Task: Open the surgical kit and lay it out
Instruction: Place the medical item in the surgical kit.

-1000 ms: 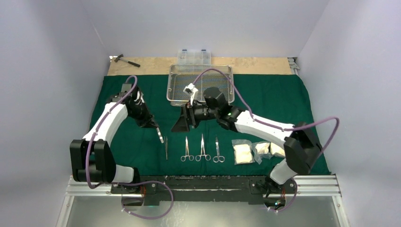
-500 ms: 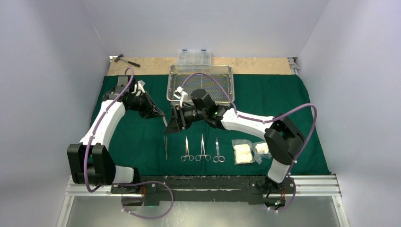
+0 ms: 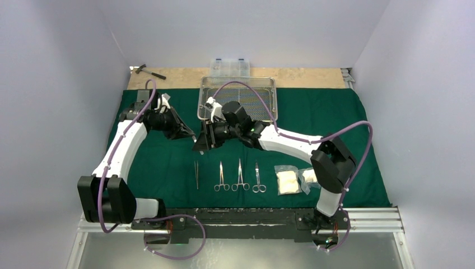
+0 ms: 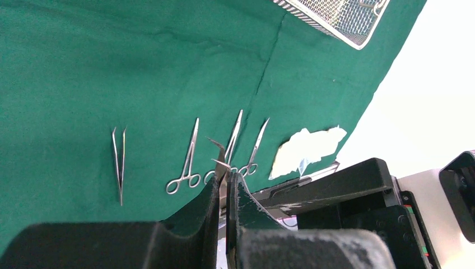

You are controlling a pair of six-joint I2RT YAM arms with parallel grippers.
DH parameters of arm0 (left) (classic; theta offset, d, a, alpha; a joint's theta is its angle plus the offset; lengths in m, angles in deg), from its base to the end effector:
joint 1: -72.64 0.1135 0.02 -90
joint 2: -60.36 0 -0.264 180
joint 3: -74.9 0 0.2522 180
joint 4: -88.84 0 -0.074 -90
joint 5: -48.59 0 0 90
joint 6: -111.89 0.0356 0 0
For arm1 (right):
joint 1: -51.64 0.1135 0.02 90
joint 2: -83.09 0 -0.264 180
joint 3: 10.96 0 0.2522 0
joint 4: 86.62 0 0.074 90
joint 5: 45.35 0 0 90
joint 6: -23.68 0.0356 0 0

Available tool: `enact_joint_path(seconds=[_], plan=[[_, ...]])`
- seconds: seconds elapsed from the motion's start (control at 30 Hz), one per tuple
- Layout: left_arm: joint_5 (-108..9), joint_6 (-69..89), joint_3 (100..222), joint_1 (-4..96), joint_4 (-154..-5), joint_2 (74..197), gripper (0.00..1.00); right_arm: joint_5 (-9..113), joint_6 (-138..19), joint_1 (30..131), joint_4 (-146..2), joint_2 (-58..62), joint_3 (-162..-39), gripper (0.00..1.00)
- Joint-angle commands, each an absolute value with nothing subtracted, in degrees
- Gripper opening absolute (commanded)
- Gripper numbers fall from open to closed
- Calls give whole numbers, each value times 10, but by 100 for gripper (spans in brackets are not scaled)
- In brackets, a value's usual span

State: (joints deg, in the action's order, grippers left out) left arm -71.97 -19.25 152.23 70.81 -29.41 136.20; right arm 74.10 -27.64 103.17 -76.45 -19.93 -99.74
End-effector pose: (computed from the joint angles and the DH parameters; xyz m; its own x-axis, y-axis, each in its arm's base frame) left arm 0.2587 -0.0264 0.2852 -0.8375 -0.5400 -0.0831 -0.3604 0.6603 -0.6588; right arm 0.2473 0.3394 0.2653 -0.8009 -0.1331 -0.5839 -0.5890 0.3515 0.7277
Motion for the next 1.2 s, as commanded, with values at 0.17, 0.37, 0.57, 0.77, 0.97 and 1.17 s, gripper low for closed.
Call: enact_joint_path(seconds=[0.17,0.37,0.57,0.77,0.97,1.17], plan=[[-716,-192,1546,713,-300,1359,0,652,-286,1033,-814,-122,-957,58],[-727,-197,1551,712,-302,1361,0,713,-281,1033,-819,-154,-973,59],[-742,-197,1556,713,-297,1357,0,694,-280,1033,-788,-174,-990,60],[-748,-198,1550,713,-297,1352,0,746,-274,1033,-809,-191,-1002,46],[-763,-212,1555,713,-311,1352,0,808,-227,1033,-850,-204,-1001,26],[-767,-217,1570,712,-304,1345,0,803,-202,1031,-839,-205,-1004,4]])
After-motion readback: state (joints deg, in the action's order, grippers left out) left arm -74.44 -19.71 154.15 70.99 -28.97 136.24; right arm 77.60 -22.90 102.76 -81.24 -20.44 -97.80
